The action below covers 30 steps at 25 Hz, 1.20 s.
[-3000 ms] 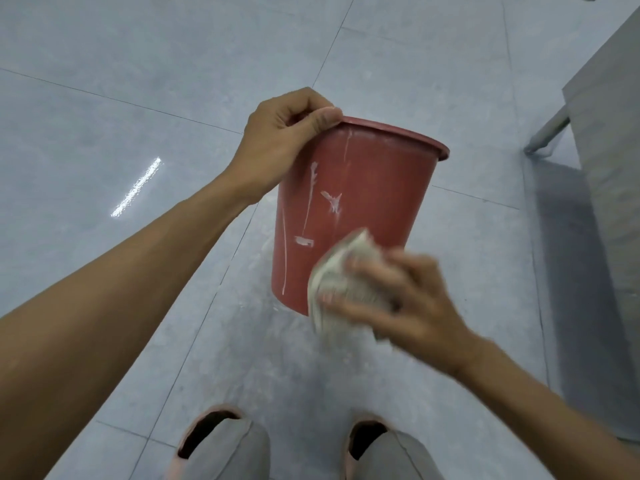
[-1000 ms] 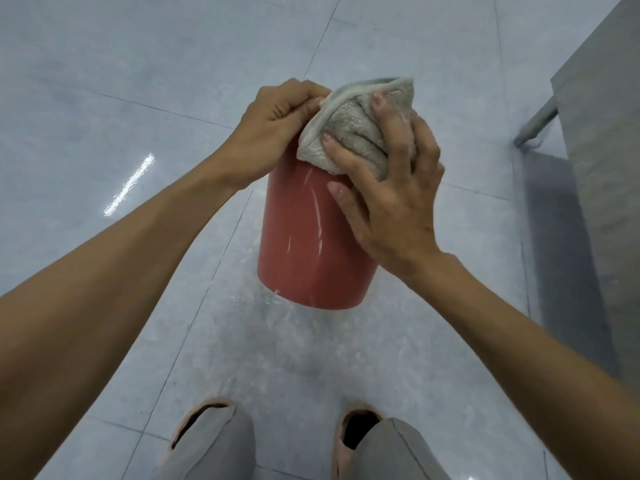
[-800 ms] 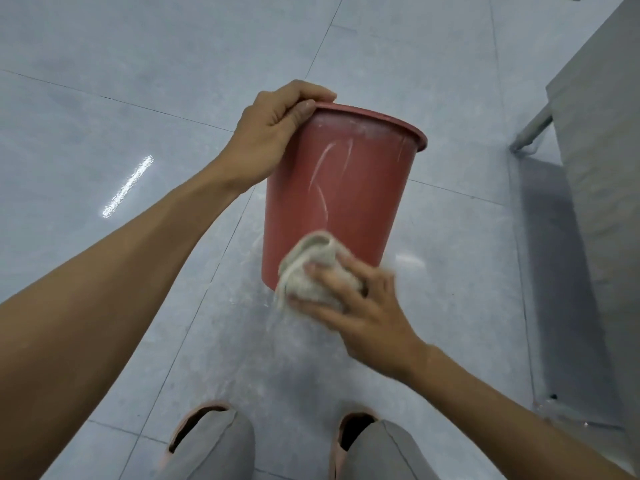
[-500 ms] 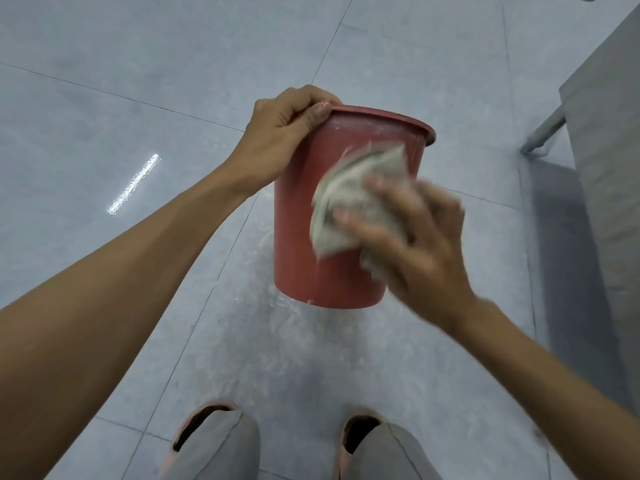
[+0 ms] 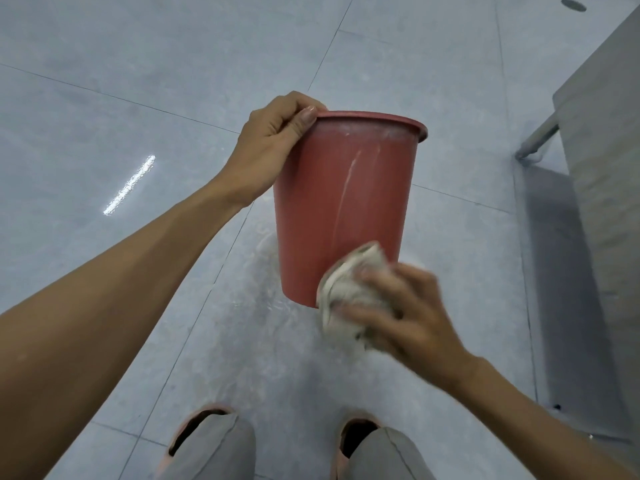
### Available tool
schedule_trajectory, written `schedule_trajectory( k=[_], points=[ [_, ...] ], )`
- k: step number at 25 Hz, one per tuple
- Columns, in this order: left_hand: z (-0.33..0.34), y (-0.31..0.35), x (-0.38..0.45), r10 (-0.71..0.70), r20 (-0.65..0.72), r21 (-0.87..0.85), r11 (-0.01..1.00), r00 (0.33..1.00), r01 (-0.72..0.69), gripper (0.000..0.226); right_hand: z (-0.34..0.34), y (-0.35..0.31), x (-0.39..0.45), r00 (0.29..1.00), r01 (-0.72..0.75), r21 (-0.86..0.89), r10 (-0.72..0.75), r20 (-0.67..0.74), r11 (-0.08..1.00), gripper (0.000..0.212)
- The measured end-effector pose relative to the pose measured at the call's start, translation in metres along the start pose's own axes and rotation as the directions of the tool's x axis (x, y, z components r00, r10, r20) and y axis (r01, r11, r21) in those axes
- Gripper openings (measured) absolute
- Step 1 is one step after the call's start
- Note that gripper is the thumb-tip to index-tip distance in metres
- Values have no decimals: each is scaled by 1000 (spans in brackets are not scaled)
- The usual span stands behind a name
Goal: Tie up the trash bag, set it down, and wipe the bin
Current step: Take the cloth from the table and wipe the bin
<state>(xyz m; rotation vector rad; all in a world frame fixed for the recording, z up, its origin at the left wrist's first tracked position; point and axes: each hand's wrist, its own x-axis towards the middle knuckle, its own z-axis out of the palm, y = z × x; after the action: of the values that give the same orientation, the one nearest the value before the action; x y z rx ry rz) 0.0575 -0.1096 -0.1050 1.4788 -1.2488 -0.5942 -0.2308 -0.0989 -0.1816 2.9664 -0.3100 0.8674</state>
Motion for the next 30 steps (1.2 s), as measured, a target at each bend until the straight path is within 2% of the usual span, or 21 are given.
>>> schedule_trajectory(
  k=[1,3,4,5,8,11,14,16,17,19,21,22,24,26,28,30],
  points=[
    [0,0,0,-2,-5,-11,1000,1000,2,22,-3,12,15,983,-142,-18,138,-124,990,26],
    [3,2,2,5,5,-33,999,1000,-5,21,-2,35,58,858,-438,5,419,-298,899,34],
    [5,4,3,12,13,-42,999,1000,-12,20,1,40,80,803,-521,35,503,-319,853,39],
    [6,5,4,18,18,-47,999,1000,-17,21,4,42,99,787,-548,49,534,-309,835,42],
    [1,6,6,13,37,-63,998,999,-10,22,8,39,116,877,-444,-20,430,-215,896,42],
    [-1,5,4,13,49,-80,997,999,-10,21,14,18,87,985,-157,-89,151,-79,984,36],
    [1,5,2,18,52,-85,996,998,-13,21,13,0,42,991,83,-38,-79,106,996,28],
    [-1,3,1,14,44,-86,996,999,-10,21,-2,7,22,970,190,-2,-188,153,982,23],
    [-2,3,2,12,37,-88,996,999,-9,21,-10,16,21,975,189,-5,-187,117,982,23],
    [-3,3,3,17,29,-83,996,999,-15,21,-22,37,42,995,45,-63,-51,-89,997,27],
    [3,6,6,28,51,-95,995,998,-23,21,-19,57,86,942,-169,-115,126,-310,979,30],
    [6,8,6,34,64,-115,993,997,-27,21,-14,60,107,916,-229,-122,171,-362,966,32],
    [8,9,7,32,76,-154,988,997,-20,23,5,50,122,926,-259,-174,193,-325,950,34],
    [5,7,7,28,86,-148,989,996,-15,25,24,26,97,958,-210,-209,159,-237,955,34],
    [2,6,6,20,107,-121,993,994,-7,27,32,2,54,991,-56,-202,30,-129,978,33],
    [5,5,4,-1,95,-97,995,996,10,27,29,-10,17,988,152,-175,-149,31,973,31]
  ],
)
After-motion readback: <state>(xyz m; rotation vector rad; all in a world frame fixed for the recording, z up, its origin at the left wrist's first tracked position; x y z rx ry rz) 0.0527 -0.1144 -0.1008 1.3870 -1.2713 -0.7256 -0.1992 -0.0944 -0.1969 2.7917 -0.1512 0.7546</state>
